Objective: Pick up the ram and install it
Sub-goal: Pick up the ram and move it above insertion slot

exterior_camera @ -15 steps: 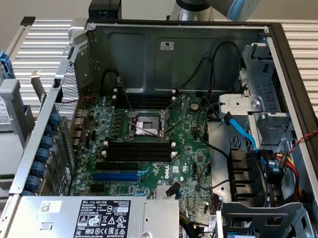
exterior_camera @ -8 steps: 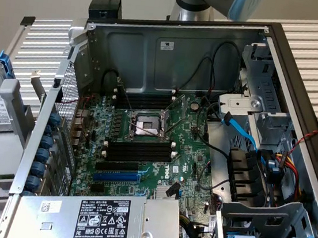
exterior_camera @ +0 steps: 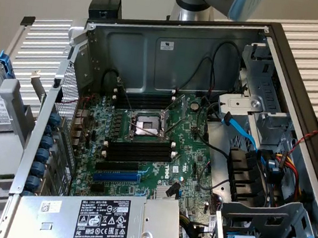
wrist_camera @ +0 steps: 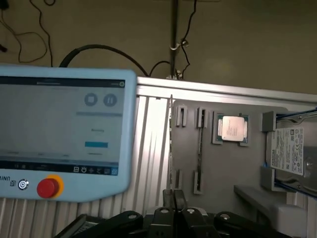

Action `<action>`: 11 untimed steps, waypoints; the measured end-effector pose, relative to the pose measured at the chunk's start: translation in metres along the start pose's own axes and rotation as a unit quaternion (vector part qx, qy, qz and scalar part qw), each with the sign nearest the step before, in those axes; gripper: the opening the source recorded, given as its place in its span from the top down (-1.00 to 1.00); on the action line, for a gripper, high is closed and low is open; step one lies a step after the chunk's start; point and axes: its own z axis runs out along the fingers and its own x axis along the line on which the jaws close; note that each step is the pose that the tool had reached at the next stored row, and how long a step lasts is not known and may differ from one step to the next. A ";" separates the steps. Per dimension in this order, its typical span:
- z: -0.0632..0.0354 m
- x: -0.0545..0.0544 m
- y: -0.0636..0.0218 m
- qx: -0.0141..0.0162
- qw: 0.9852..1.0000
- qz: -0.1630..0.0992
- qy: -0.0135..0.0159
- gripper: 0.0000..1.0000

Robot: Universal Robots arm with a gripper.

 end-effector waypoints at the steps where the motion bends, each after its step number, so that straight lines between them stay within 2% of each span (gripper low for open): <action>1: -0.0019 0.000 -0.0015 0.000 1.000 0.000 0.000 0.76; 6: -0.0101 0.001 -0.0089 0.000 1.000 0.001 0.000 0.76; 11: -0.0167 0.003 -0.0212 0.000 1.000 0.001 0.000 0.76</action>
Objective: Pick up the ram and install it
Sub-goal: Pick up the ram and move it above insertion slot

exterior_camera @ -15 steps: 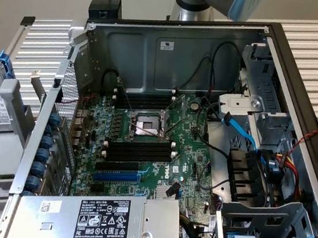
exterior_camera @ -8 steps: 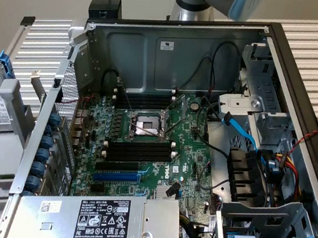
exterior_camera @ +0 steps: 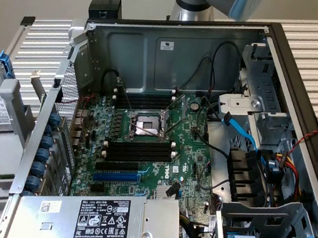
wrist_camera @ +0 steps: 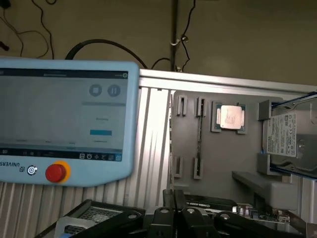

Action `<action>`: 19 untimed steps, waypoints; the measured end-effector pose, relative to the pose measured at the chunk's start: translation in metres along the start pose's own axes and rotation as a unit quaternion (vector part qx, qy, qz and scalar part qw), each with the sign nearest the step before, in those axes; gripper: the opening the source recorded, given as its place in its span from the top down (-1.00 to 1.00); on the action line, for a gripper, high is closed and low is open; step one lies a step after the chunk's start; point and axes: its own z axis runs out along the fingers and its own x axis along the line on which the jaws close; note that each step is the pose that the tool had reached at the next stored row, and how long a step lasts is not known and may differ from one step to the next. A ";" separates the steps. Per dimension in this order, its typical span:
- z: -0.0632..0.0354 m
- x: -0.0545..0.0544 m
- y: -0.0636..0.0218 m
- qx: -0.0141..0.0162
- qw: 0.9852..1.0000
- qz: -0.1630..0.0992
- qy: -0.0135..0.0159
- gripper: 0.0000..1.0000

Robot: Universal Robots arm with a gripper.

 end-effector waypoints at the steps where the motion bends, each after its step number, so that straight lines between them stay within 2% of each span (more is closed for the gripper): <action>1: -0.0015 0.000 -0.0027 0.000 1.000 0.000 0.000 0.76; 14: -0.0163 0.005 -0.0507 0.000 1.000 0.000 0.000 0.76; 19: -0.0206 0.007 -0.0650 0.000 1.000 0.000 0.000 0.76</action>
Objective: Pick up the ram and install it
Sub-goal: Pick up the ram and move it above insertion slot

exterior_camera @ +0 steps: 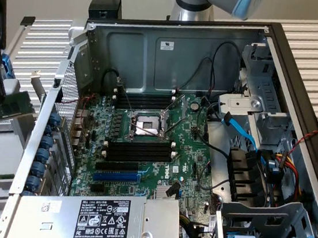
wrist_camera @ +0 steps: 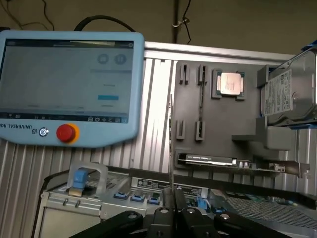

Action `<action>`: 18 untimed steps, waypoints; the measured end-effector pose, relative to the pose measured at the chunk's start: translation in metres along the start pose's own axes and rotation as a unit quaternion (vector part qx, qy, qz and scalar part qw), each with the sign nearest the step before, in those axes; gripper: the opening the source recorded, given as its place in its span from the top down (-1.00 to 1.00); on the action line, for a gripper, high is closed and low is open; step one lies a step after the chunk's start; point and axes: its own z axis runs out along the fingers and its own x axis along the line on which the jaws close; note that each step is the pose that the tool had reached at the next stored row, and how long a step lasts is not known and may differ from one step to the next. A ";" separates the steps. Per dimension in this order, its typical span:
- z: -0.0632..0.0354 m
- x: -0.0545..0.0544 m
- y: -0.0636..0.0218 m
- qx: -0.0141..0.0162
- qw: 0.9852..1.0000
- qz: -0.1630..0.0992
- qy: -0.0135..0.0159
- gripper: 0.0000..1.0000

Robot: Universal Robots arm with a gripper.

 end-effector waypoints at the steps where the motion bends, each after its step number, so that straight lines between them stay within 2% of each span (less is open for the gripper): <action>1: -0.0009 0.000 -0.0029 0.000 1.000 0.000 0.000 0.76; 11: -0.0083 0.004 -0.0371 0.000 1.000 0.000 0.000 0.76; 18: -0.0115 0.006 -0.0647 0.000 1.000 0.000 0.000 0.76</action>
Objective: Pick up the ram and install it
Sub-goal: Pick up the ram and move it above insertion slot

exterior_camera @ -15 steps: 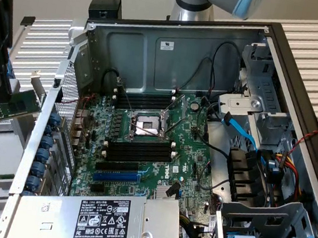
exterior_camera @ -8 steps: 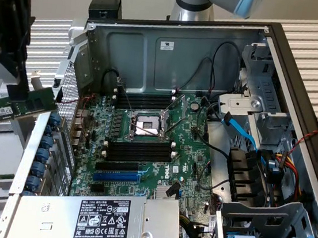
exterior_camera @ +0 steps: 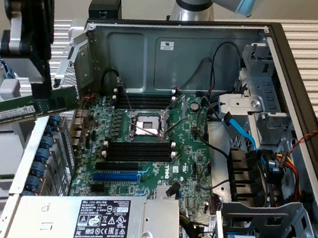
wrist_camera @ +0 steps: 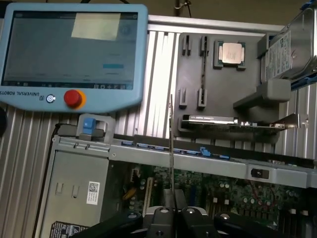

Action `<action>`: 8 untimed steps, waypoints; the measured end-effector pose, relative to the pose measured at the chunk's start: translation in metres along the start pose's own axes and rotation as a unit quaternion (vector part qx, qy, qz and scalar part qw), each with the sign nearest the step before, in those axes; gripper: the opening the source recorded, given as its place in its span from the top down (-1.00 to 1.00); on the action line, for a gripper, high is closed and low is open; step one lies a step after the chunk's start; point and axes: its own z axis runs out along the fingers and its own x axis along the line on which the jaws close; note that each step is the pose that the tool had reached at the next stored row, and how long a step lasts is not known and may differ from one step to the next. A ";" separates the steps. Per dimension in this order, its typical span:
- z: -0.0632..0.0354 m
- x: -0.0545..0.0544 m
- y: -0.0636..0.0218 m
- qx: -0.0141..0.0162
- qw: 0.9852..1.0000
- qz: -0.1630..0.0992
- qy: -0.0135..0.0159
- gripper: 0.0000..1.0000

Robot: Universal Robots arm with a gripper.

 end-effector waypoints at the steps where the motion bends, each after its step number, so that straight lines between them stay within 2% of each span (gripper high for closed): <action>1: -0.0004 0.000 -0.0043 0.000 1.000 0.000 0.000 0.76; 8: -0.0034 0.003 -0.0356 0.000 1.000 0.000 0.000 0.76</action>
